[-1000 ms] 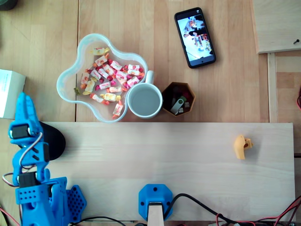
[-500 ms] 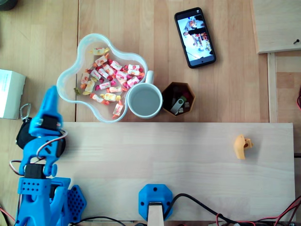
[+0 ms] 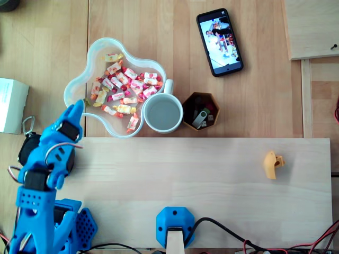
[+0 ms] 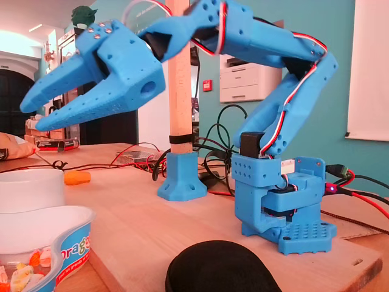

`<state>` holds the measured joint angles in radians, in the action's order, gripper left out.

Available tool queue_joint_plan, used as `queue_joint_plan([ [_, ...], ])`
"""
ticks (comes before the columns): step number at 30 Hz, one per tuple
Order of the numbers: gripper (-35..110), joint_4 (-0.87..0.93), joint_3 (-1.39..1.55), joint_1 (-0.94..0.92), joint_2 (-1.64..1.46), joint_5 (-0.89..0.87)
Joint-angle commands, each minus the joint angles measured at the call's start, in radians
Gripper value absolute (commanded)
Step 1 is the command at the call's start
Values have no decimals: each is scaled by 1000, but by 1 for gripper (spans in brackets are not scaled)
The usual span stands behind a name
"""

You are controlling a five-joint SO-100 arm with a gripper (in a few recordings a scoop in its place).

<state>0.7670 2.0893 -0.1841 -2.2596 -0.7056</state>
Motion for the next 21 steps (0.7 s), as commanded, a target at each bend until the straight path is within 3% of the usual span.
queue_joint_plan([
  [1, 13, 109, -161, -2, 43, 115],
  [6, 13, 244, -310, 0, 164, 359],
  [14, 13, 259, -459, -18, 388, 764],
  [21, 12, 247, -486, -60, 554, 824],
])
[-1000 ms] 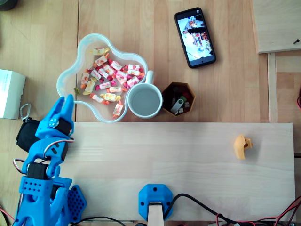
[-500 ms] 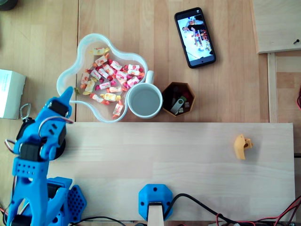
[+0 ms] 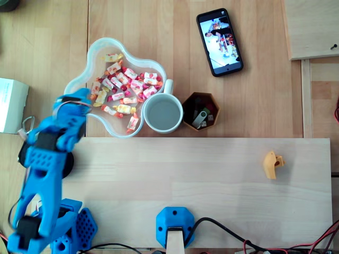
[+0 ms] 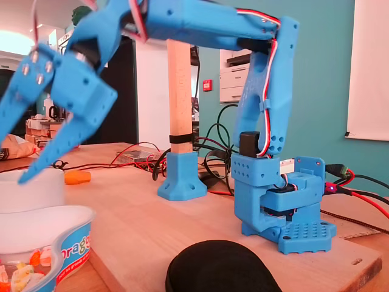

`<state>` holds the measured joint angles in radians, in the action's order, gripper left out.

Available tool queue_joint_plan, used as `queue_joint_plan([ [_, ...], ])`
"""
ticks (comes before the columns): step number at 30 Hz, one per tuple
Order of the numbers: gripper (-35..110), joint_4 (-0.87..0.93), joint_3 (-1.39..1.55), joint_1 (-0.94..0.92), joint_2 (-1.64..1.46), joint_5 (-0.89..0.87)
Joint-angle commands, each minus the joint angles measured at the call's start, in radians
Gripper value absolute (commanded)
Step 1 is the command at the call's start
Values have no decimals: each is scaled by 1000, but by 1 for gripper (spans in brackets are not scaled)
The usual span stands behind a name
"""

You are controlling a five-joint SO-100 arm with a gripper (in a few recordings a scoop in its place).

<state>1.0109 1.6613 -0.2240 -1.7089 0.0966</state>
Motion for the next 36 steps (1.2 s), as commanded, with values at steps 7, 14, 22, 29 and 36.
queue_joint_plan([
  [7, 12, 6, -66, -21, 126, 14],
  [14, 12, 20, -66, -31, 126, 12],
  [22, 12, 32, -67, -34, 94, 12],
  [29, 12, 101, -115, -35, 158, 12],
  [36, 12, 252, -333, -35, 316, 12],
])
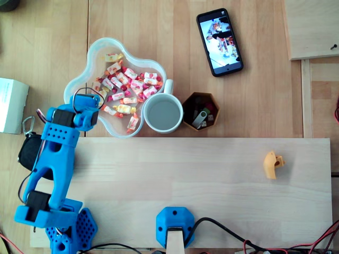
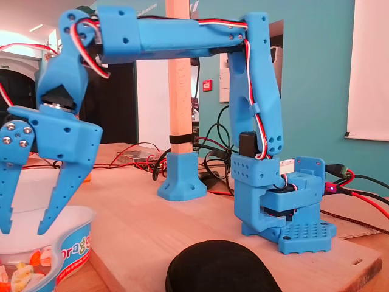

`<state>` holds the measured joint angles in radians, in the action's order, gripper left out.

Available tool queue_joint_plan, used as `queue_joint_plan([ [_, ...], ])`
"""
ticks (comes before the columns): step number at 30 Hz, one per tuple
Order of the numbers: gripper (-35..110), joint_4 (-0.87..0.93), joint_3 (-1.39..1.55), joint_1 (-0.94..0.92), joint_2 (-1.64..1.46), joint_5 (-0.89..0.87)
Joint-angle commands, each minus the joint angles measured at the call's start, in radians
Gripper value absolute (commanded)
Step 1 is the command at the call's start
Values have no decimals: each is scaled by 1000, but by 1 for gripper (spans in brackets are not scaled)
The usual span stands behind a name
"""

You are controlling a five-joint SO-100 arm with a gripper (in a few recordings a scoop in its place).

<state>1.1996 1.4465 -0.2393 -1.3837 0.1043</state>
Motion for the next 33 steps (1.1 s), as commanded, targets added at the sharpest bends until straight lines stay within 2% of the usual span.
queue_joint_plan([
  [1, 12, 91, -149, -20, 6, 5],
  [7, 12, 187, -250, -20, 74, 5],
  [16, 12, 189, -275, -104, 158, 8],
  [33, 12, 184, -394, -104, 247, 8],
])
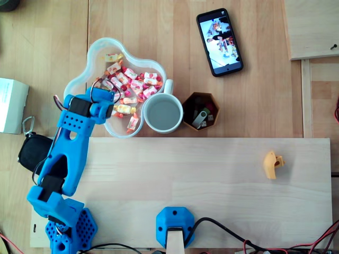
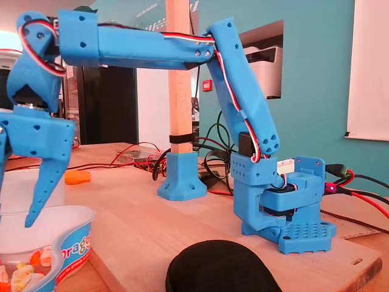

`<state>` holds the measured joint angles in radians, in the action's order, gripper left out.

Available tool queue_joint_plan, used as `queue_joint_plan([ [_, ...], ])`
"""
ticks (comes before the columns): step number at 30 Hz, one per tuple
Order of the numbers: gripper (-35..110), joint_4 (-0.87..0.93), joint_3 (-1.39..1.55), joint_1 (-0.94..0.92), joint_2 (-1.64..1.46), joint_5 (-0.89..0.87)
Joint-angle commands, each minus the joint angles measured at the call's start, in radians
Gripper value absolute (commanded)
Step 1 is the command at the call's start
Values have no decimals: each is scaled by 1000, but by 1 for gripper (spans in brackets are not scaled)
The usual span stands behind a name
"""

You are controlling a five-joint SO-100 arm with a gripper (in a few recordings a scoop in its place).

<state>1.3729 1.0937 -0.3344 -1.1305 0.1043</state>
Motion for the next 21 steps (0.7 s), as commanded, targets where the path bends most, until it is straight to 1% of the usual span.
queue_joint_plan([
  [1, 12, 2, -48, -9, 15, 8],
  [5, 12, -109, -48, -9, 55, 8],
  [8, 12, -156, -44, -9, 63, 6],
  [21, 12, -183, -48, -8, 123, 6],
])
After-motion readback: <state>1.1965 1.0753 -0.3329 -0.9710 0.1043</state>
